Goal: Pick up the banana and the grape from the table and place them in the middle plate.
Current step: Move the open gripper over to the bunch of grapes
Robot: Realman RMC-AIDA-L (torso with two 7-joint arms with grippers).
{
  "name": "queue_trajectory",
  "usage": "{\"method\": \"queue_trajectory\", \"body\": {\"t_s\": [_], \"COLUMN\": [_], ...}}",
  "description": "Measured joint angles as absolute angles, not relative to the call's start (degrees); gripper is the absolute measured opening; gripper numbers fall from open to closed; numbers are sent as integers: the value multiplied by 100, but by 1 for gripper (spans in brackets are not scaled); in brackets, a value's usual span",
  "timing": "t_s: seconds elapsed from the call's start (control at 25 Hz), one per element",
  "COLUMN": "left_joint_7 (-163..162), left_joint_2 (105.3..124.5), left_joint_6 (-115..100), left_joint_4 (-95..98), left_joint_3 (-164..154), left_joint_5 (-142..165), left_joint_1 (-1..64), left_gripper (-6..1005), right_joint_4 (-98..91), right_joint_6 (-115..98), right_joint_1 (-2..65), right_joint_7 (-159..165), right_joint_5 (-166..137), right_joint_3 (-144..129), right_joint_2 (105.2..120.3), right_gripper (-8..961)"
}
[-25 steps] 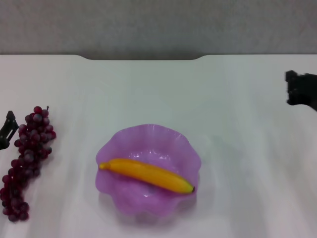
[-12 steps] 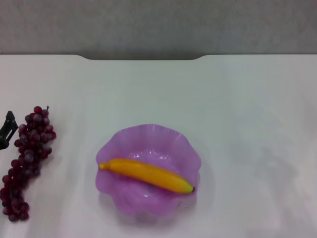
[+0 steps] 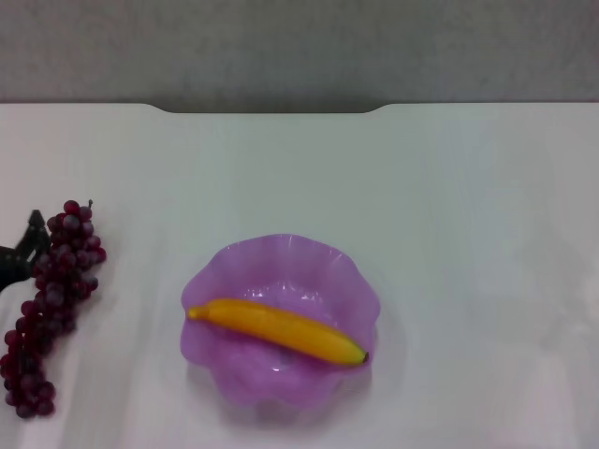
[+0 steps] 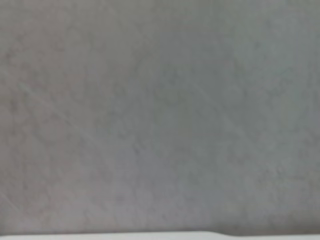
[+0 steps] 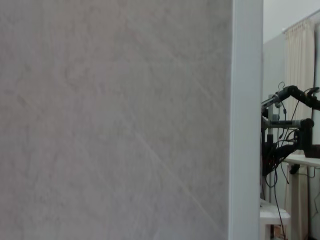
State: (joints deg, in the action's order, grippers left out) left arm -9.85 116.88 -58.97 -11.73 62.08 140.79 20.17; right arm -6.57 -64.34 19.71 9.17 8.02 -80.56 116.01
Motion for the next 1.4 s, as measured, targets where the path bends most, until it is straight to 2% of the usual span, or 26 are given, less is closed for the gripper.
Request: {"method": "queue_trajectory", "body": {"t_s": [0.56, 1.4], "left_joint_7": [-914, -368], "left_joint_2": [11651, 11715], "left_joint_6": [-4352, -3732], "left_joint_4": [-1672, -1508], "left_joint_3": [6130, 6074], "left_joint_5": [14030, 14063], "left_joint_1": [2229, 2240], "left_gripper": [891, 887], "right_joint_4": [-688, -688], "right_joint_6": [-6463, -7601], "right_joint_1": [2000, 1934], "right_joint_7": [992, 1576], "right_joint_5": [764, 773], "right_joint_3": [-8504, -9126], "right_joint_2": [11602, 11611], "right_gripper": [-1, -1]}}
